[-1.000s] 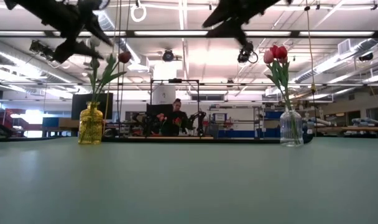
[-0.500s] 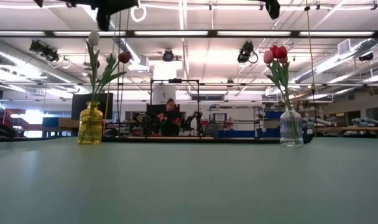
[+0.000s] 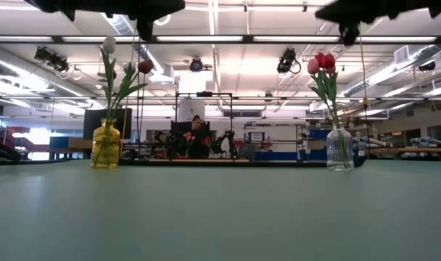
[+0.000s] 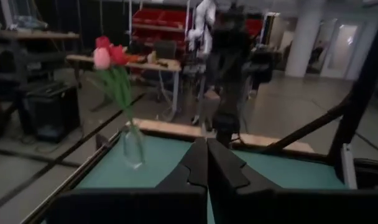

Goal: Sort flowers into vase by color
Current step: Return to Home Position

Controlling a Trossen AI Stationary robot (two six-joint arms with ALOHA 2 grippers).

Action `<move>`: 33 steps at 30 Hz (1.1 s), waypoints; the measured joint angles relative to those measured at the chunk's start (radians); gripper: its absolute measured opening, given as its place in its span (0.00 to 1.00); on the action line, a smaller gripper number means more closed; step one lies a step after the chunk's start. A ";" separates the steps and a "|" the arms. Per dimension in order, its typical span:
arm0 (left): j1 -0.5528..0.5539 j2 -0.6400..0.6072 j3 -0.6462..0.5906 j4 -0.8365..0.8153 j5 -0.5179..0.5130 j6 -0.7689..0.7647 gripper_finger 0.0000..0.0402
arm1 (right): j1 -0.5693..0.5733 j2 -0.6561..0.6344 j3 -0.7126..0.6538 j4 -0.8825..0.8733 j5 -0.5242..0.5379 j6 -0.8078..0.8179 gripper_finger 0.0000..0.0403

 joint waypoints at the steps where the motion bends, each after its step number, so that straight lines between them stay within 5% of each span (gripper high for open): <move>1: -0.006 0.000 -0.020 0.033 0.001 0.000 0.01 | -0.001 -0.014 -0.029 -0.008 0.002 0.021 0.03; 8: -0.015 -0.002 -0.243 0.311 -0.001 -0.035 0.00 | 0.031 -0.072 -0.222 0.181 -0.025 0.111 0.02; 17: -0.005 -0.089 -0.463 0.405 -0.010 -0.067 0.00 | 0.067 -0.175 -0.362 0.260 0.069 0.050 0.01; 25: 0.079 -0.350 -0.547 0.318 0.017 -0.079 0.00 | 0.064 -0.329 -0.362 0.106 0.089 0.045 0.01; 33: 0.074 -0.378 -0.551 0.190 0.114 -0.076 0.00 | 0.100 -0.482 -0.471 0.108 0.103 0.138 0.00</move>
